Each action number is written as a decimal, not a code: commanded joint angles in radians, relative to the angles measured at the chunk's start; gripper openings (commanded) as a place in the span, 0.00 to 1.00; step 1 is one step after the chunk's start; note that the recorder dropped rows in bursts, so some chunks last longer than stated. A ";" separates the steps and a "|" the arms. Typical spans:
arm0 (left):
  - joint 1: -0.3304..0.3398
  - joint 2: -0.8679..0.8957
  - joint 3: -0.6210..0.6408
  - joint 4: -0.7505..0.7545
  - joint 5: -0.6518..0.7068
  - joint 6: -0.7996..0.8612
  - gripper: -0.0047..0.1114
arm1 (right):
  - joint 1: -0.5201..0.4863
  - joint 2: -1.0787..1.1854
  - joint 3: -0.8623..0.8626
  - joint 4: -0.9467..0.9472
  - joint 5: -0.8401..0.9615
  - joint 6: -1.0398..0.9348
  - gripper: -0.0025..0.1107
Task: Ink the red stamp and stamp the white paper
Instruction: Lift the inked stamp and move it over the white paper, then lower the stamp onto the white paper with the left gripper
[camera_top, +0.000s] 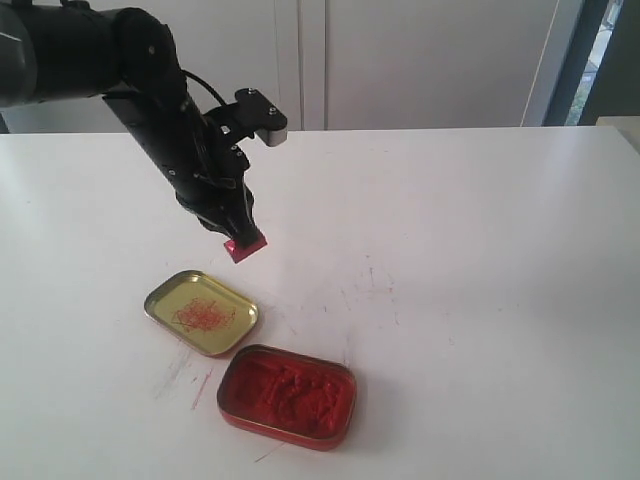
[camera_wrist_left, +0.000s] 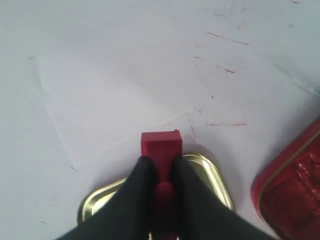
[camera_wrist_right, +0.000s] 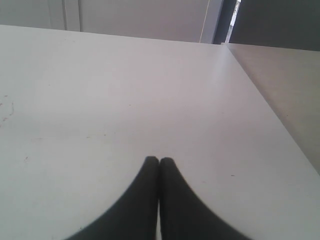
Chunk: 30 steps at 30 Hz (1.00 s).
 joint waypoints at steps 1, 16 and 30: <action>0.005 0.045 -0.075 -0.010 0.017 -0.048 0.04 | 0.003 -0.006 0.003 -0.008 -0.006 -0.002 0.02; -0.006 0.231 -0.314 0.128 0.136 -0.279 0.04 | 0.003 -0.006 0.003 -0.008 -0.006 -0.002 0.02; -0.012 0.253 -0.361 0.092 0.140 -0.355 0.04 | 0.003 -0.006 0.003 -0.008 -0.006 -0.002 0.02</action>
